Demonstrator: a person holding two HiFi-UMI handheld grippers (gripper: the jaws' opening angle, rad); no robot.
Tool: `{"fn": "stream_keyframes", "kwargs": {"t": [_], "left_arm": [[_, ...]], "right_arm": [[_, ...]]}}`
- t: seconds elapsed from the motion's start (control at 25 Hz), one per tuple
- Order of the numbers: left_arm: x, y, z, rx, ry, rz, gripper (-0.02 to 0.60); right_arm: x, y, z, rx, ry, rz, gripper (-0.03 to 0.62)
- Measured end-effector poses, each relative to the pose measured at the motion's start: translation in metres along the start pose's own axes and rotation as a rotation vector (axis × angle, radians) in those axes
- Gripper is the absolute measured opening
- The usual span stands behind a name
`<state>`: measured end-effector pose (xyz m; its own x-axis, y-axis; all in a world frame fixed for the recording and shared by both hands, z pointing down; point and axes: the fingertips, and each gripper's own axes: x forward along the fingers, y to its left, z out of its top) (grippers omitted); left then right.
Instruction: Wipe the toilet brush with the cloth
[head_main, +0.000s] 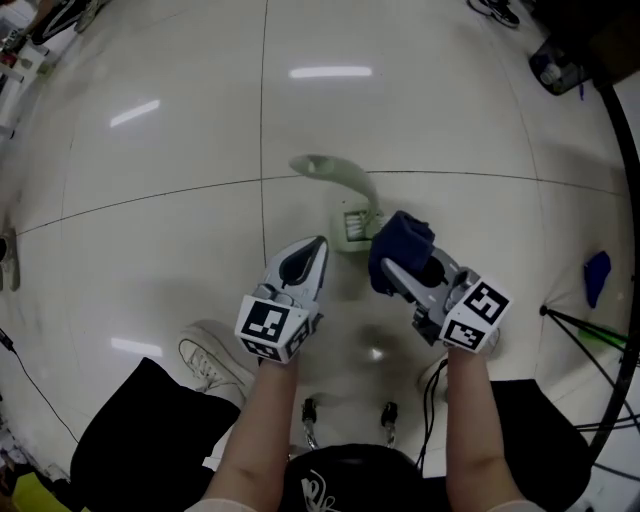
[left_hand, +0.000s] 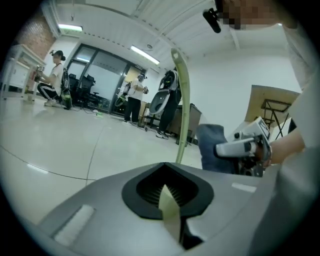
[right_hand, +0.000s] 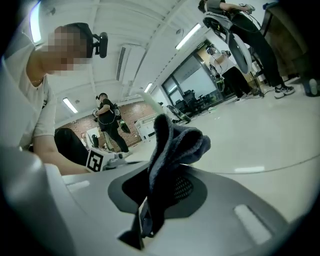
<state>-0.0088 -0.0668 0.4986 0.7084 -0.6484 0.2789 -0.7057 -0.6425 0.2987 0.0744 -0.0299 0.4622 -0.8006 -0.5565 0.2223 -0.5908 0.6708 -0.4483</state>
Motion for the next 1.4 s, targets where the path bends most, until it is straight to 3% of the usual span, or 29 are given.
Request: {"fn": "stream_keyframes", "kwargs": {"t": [0.2, 0.44, 0.56, 0.8, 1.08, 1.4], "left_arm": [[-0.049, 0.021, 0.018, 0.032, -0.065, 0.060, 0.006], [-0.089, 0.049, 0.028, 0.045, -0.110, 0.112, 0.006], [-0.099, 0.067, 0.028, 0.033, -0.122, 0.136, 0.006], [-0.102, 0.084, 0.018, 0.012, -0.093, 0.112, 0.006], [-0.087, 0.081, 0.009, -0.012, -0.063, 0.056, 0.006], [-0.082, 0.077, -0.004, -0.053, -0.057, 0.045, 0.006]], "right_arm": [[0.052, 0.022, -0.060, 0.040, 0.136, -0.175, 0.063], [0.112, 0.005, -0.076, 0.250, 0.143, -0.435, 0.063], [0.128, -0.009, -0.080, 0.377, 0.117, -0.514, 0.063], [0.138, -0.028, -0.097, 0.549, 0.088, -0.585, 0.064], [0.116, -0.054, -0.148, 0.771, 0.060, -0.696, 0.064], [0.098, -0.030, -0.184, 0.819, 0.140, -0.683, 0.064]]}}
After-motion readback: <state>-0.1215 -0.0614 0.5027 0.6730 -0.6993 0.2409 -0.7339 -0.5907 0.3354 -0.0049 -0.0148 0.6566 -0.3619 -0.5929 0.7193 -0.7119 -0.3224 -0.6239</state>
